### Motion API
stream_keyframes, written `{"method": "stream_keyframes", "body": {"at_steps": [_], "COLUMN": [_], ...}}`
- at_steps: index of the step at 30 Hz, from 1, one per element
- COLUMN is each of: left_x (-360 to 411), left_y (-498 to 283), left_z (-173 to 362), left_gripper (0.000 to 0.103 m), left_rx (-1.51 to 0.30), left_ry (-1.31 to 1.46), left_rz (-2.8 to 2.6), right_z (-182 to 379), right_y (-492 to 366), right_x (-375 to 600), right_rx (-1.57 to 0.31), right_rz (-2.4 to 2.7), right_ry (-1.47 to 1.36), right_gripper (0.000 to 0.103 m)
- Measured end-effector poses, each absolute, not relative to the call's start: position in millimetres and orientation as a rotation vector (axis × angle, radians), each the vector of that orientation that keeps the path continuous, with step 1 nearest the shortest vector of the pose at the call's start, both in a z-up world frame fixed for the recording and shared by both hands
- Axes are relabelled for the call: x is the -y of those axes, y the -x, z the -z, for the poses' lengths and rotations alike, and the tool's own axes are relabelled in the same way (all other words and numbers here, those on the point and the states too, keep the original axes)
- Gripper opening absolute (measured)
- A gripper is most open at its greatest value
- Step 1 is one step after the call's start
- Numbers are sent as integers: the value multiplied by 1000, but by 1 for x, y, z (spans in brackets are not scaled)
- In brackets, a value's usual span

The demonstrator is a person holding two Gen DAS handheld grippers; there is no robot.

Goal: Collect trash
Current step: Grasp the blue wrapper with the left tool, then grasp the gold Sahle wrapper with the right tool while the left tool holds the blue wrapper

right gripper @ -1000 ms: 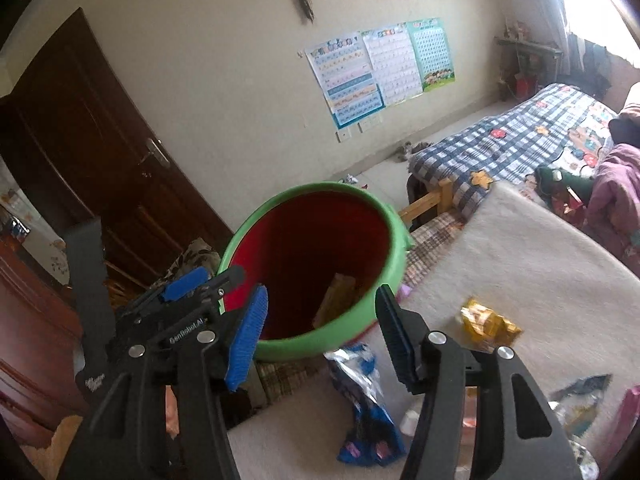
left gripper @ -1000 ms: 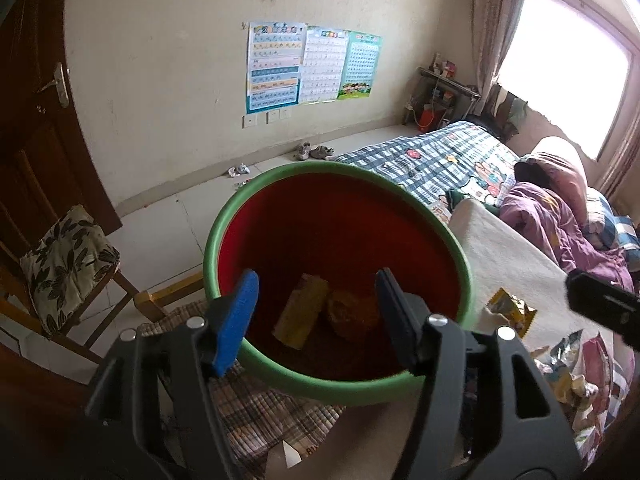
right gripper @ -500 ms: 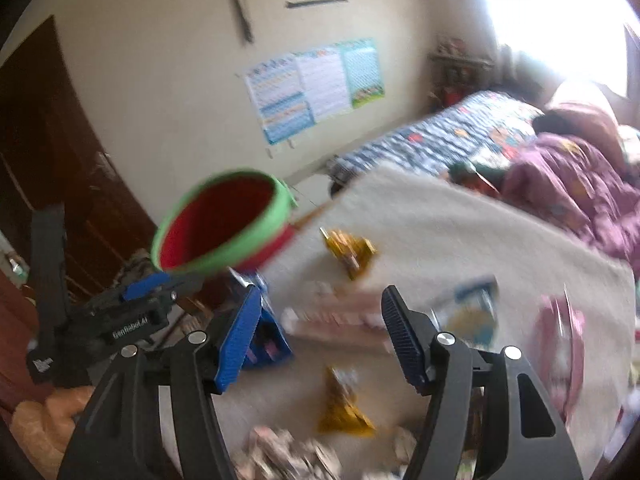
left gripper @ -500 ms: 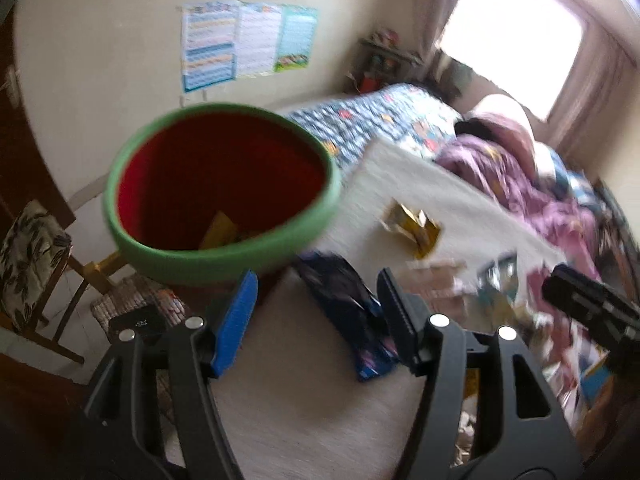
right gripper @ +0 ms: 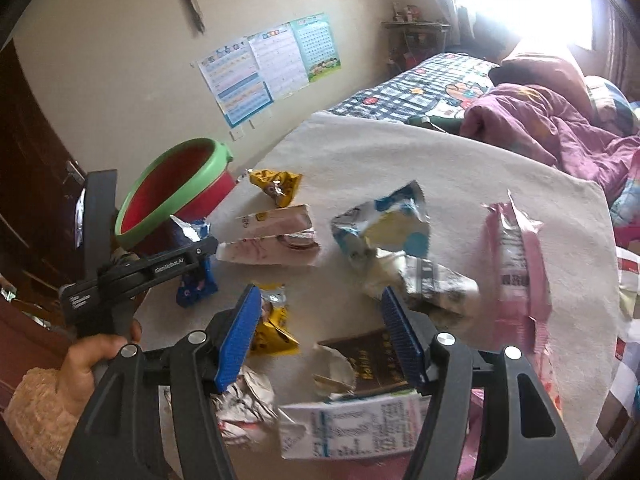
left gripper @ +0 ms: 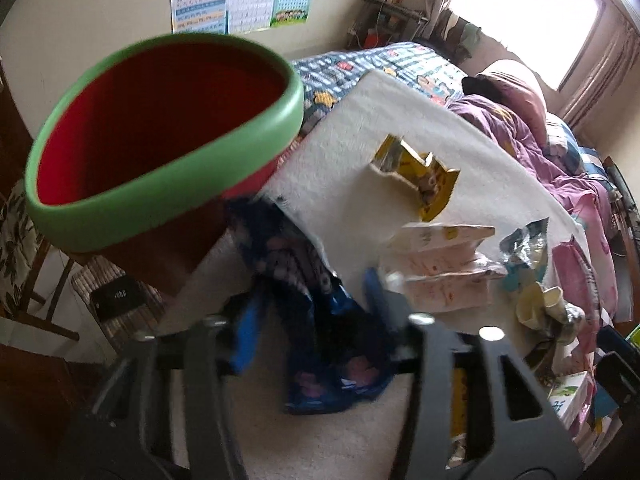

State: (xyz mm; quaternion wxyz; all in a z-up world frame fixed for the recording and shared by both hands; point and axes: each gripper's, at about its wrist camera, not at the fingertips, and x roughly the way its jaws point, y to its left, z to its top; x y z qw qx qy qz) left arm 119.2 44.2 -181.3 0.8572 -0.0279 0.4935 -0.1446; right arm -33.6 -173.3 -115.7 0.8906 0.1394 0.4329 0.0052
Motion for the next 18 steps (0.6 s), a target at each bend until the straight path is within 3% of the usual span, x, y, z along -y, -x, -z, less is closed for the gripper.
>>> {"method": "stream_keyframes", "body": {"at_steps": [3, 5, 18], "left_x": [-46, -43, -55], "left_y": [-114, -111, -76], "left_z": [179, 173, 122], "left_gripper": [27, 25, 24], "left_rx": [-1026, -1019, -880], "left_ry": [46, 35, 1], "left_rz": [312, 319, 307], "right_z": [120, 122, 113], "right_y": [35, 35, 19], "right_x": [177, 177, 162], "right_rx": [-908, -918, -908], "right_rz": [-8, -9, -46], "right_ry": [-293, -292, -223], "right_gripper": [61, 61, 61]}}
